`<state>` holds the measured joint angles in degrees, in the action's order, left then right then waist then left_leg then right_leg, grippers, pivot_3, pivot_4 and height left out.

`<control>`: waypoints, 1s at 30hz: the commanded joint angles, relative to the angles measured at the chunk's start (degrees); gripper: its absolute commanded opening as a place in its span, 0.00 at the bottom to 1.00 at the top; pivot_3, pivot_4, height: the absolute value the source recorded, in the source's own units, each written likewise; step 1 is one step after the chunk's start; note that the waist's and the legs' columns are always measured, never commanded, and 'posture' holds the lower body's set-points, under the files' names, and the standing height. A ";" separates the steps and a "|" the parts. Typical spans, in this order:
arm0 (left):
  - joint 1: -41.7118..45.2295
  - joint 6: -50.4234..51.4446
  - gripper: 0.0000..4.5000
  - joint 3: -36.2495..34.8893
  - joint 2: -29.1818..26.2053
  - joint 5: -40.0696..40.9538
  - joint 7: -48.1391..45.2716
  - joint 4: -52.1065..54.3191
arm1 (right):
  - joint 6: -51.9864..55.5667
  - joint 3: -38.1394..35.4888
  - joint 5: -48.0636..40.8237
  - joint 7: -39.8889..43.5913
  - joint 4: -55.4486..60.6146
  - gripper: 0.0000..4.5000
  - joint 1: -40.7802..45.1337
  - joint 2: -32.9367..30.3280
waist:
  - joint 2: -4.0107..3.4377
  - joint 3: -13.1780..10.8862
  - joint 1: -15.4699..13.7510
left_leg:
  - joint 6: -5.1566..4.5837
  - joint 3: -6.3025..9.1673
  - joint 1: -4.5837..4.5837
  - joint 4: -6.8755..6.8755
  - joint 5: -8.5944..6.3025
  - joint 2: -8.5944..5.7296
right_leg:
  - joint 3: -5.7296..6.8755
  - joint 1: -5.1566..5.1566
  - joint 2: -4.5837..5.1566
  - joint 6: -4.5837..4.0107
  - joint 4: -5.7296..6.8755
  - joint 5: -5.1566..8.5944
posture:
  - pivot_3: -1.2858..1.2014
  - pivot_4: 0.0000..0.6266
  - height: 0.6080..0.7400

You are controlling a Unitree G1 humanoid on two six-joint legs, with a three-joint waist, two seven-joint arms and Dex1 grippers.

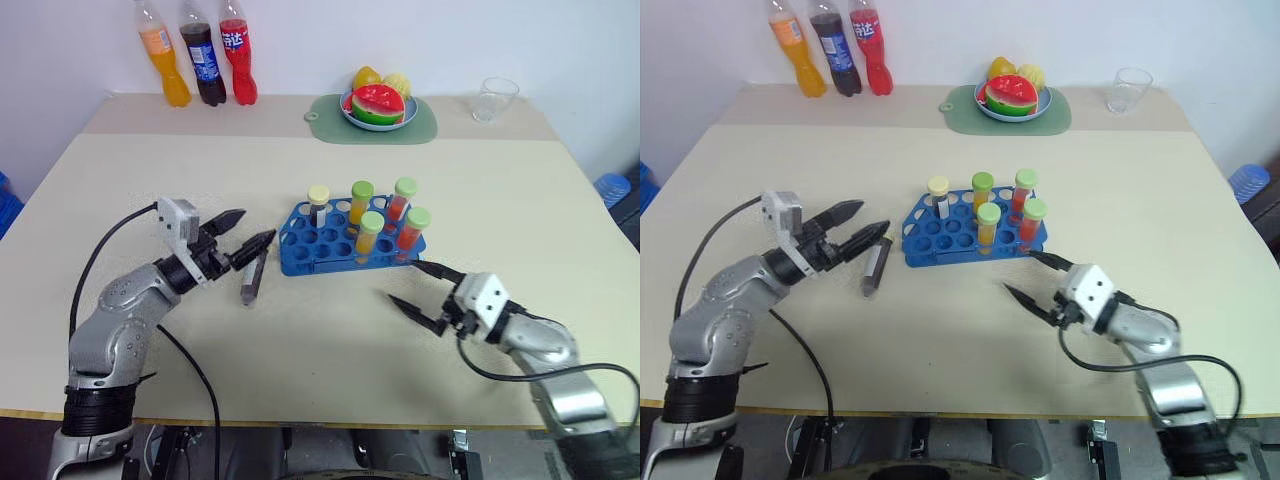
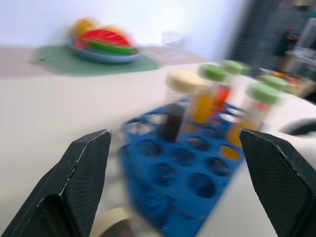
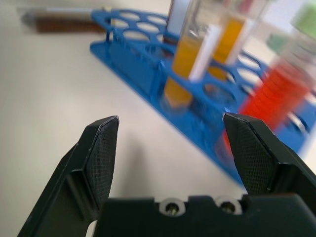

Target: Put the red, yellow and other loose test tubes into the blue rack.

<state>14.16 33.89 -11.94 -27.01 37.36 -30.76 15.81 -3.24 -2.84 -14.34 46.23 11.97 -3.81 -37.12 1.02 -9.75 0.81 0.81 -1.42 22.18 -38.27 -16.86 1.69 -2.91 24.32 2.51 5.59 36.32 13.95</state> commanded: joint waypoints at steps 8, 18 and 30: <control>19.57 56.21 0.95 -14.14 1.32 20.23 34.38 3.26 | 0.88 -3.62 -3.33 5.21 0.87 0.82 3.76 -4.54 | 0.11 0.00 0.06 | 0.00 0.08 -0.02 -0.02 0.00 -0.03 | 0.03 -0.03 -0.03 0.02 0.04 -0.01 | 0.52 0.24 1.00; 26.39 57.81 0.95 -2.01 -9.23 55.34 61.20 -19.53 | 0.16 -1.15 -3.66 12.53 1.25 0.82 6.60 -6.48 | 0.11 0.00 -0.10 | 0.16 0.25 -0.04 0.03 0.08 -0.07 | 0.02 -0.01 0.11 0.02 0.07 0.00 | 0.52 0.24 1.00; 35.20 46.39 0.95 17.05 -12.93 75.64 80.57 -33.11 | 1.29 -0.62 -4.93 16.59 2.79 0.82 6.50 -7.24 | 0.11 -0.01 -0.34 | 0.56 0.16 -0.01 0.04 0.31 -0.27 | 0.04 -0.01 0.22 0.02 0.10 -0.01 | 0.52 0.24 1.00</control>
<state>47.74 80.60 4.62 -40.03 111.99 48.31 -16.15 -1.83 -3.03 -18.33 62.71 12.56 2.28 -43.89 1.14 -9.76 0.48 1.38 -1.25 22.17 -38.23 -16.54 1.43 -2.86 24.31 2.70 5.61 36.42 13.94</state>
